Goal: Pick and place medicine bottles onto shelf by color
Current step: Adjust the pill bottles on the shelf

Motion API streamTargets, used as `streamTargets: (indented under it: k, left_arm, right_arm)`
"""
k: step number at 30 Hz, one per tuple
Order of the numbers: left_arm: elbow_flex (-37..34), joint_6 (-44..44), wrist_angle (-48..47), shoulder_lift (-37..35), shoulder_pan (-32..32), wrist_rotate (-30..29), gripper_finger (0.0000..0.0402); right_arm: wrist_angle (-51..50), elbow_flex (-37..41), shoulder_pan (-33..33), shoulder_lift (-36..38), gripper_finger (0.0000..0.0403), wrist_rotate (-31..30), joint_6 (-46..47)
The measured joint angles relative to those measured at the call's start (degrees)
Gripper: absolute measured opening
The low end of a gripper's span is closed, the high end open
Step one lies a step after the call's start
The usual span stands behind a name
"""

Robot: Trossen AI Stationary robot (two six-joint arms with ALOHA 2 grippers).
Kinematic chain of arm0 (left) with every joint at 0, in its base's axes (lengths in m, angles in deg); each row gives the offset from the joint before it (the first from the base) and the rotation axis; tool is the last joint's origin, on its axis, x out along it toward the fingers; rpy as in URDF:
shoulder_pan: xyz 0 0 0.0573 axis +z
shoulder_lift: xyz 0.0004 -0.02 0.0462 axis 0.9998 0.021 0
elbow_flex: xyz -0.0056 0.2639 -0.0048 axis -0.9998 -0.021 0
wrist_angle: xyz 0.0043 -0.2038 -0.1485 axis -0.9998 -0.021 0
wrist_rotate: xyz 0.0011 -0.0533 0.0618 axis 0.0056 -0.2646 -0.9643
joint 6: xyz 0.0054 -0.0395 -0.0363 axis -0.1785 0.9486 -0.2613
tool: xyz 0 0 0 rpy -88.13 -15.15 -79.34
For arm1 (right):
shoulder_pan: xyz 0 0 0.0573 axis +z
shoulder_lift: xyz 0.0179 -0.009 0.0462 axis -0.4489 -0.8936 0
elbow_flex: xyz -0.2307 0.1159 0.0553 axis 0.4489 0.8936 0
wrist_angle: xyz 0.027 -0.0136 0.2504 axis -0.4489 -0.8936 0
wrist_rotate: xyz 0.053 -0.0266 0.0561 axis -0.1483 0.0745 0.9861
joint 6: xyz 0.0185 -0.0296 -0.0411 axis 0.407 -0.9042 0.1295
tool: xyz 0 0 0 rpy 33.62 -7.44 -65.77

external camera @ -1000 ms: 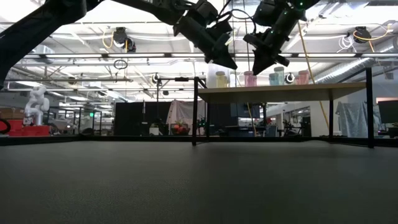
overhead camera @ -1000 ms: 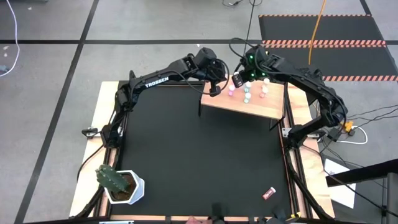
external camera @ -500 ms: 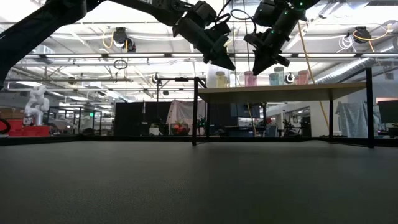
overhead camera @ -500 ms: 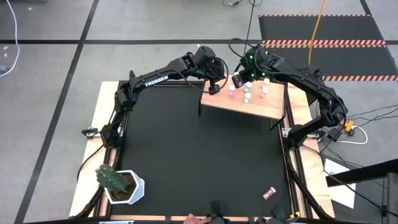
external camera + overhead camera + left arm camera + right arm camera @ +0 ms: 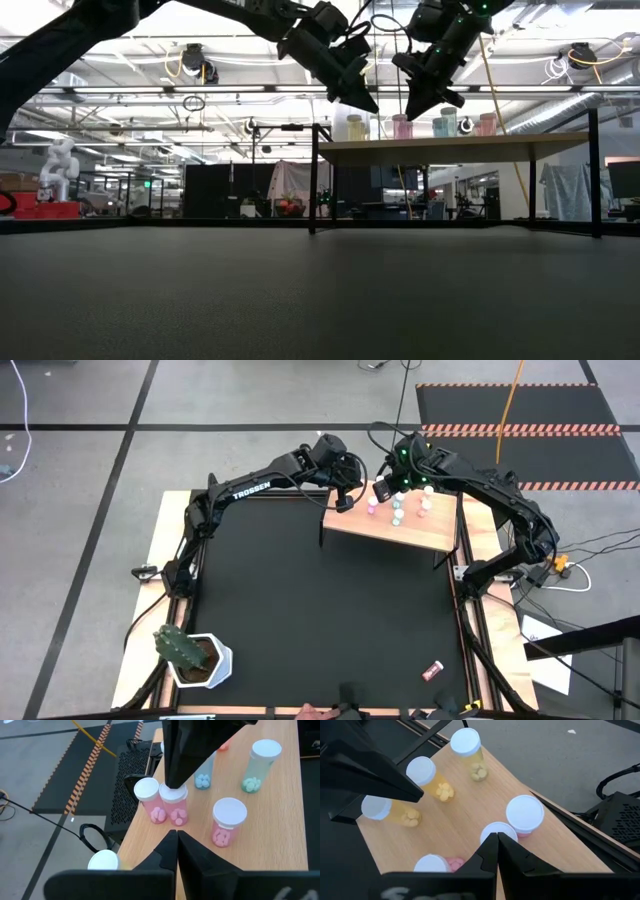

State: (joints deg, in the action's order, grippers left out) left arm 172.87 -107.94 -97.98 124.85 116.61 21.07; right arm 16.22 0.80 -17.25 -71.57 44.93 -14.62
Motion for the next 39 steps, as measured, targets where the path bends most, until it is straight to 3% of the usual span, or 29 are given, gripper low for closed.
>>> streamTargets:
  k: [15, 27, 33, 39]
  left_arm:
    - [0.0, 0.1, 0.02, 0.04, 0.02, -0.06, 0.001]
    - [0.0, 0.06, 0.04, 0.09, 0.54, -0.59, 0.002]
    - [0.0, 0.06, 0.04, 0.09, 0.57, -0.58, 0.0004]
    - [0.0, 0.11, 0.04, 0.09, 0.57, -0.57, 0.0016]
  right_arm:
    - [0.24, 0.03, -0.35, 0.64, 0.0, -5.01, -0.28]
    - [0.49, 2.78, -0.35, 0.66, 0.0, -4.79, -0.66]
    - [1.45, 3.81, -0.27, 0.65, 0.0, -4.48, -0.27]
    - [1.73, 3.81, -0.24, 0.66, 0.0, -1.46, -0.16]
